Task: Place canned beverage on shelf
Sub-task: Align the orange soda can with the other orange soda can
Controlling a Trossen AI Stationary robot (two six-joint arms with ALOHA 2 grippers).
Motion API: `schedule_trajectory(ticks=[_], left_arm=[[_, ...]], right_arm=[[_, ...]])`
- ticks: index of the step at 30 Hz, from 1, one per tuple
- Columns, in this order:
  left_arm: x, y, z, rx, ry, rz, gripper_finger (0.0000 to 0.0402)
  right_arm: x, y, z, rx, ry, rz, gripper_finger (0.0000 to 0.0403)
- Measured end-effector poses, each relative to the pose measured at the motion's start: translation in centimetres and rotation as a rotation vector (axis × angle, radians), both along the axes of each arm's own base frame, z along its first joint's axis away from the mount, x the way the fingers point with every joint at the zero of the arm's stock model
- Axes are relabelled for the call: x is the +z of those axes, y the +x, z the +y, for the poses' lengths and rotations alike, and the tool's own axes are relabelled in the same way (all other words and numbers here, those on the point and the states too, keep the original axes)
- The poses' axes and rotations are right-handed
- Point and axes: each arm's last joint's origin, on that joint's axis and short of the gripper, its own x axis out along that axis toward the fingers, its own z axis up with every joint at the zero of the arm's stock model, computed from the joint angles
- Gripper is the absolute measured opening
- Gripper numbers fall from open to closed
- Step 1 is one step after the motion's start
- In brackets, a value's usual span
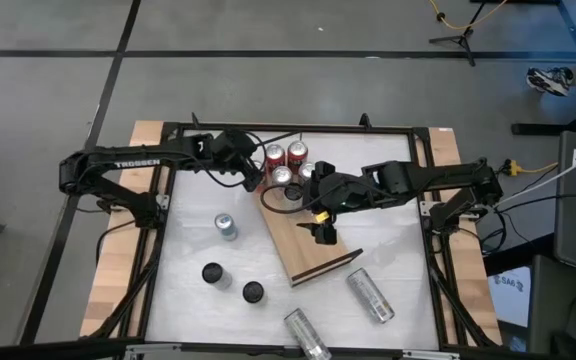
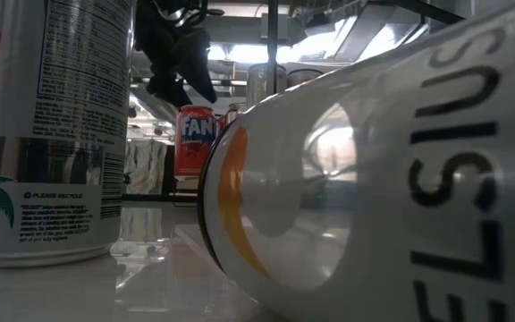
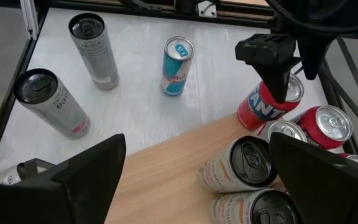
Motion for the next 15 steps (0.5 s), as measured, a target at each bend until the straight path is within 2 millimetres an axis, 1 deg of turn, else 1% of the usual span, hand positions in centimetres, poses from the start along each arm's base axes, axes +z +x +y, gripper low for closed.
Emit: schedule_trajectory(ticks=[8, 15], left_arm=[[-0.34, -0.41, -0.03, 0.023, 0.007, 0.059, 0.0376], [-0.37, -0.32, -0.38, 0.013, -0.019, 0.051, 0.0376]], right_arm=[[0.0, 0.0, 0.0, 0.0, 0.0, 0.0, 0.0392], [0.0, 0.0, 0.0, 0.0, 0.0, 0.0, 0.0392]])
